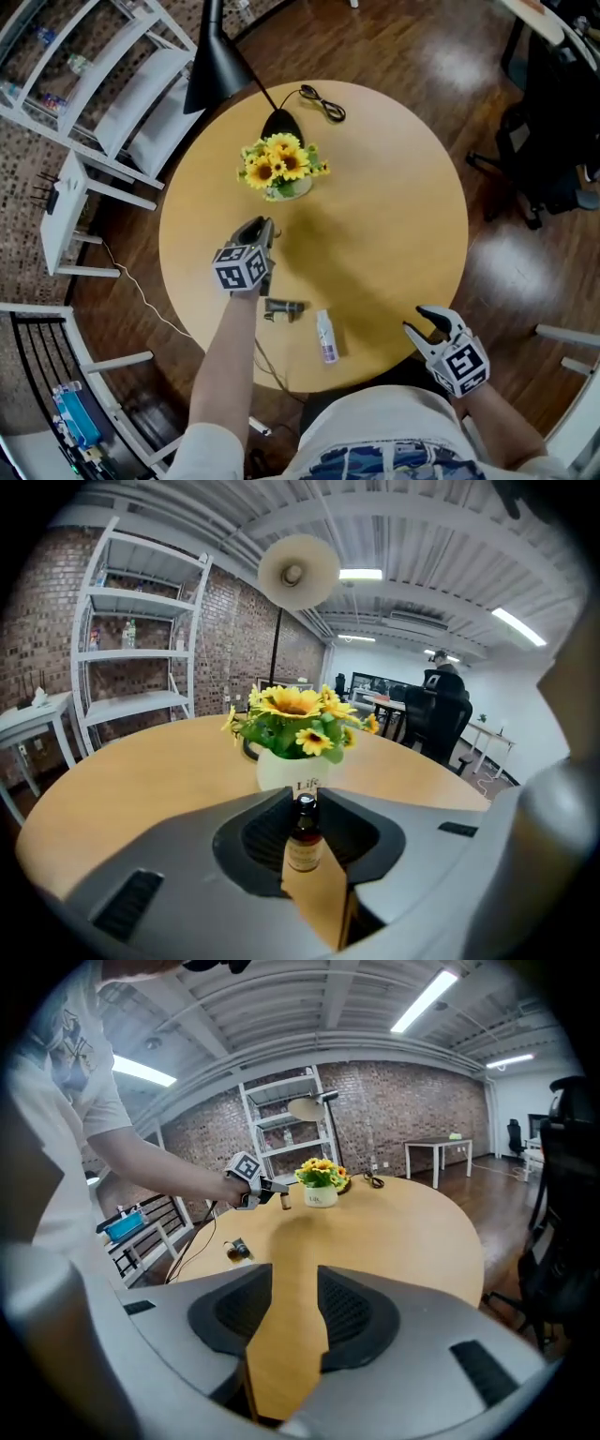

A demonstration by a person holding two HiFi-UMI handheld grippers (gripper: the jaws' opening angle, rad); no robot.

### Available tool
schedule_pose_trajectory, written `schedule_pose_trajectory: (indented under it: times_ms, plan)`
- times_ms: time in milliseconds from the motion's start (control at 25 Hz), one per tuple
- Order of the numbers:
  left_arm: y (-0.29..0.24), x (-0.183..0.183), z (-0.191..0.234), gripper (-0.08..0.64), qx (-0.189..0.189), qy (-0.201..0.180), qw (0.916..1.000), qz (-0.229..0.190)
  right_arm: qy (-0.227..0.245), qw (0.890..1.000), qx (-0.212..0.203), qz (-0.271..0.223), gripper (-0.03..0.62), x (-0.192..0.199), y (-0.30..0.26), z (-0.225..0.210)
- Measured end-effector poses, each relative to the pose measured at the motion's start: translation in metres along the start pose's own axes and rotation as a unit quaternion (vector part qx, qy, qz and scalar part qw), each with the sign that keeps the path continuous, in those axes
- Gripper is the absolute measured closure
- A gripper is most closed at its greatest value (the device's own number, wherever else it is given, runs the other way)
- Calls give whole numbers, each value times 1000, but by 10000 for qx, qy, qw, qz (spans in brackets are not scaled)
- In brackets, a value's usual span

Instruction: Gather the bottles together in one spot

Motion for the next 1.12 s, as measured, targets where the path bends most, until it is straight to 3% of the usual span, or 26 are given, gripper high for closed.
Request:
schedule_pose_trajectory:
  times_ms: [360, 680, 840, 1000, 1120]
  plan:
    - [-48, 11, 19, 486, -264, 105, 9983, -502, -322, 9989, 256, 239, 417, 23, 11, -30]
    - [-39, 20, 5, 475, -283, -69, 9988, -393, -390, 9989, 161, 180, 417, 18, 12, -23]
    - [-17, 9, 7, 388, -346, 32, 9982, -484, -199, 9998, 31, 80, 417, 15, 10, -14]
    - [39, -8, 13, 383, -444, 441, 9949, -790, -121, 9998, -120, -67, 416, 7, 7, -3]
    - [97, -10, 6, 383, -465, 439, 9949, -774, -72, 9994, -280, -178, 416, 3, 2, 11]
Point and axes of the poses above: the fingertips, and each gripper's own axes: y backward along the fingers, z to its left, x out of its underside, the point moved 8 cm from there along y, backward along the fingers, and after that the axes turned 7 degrees about -x, right-handed, at the moved point
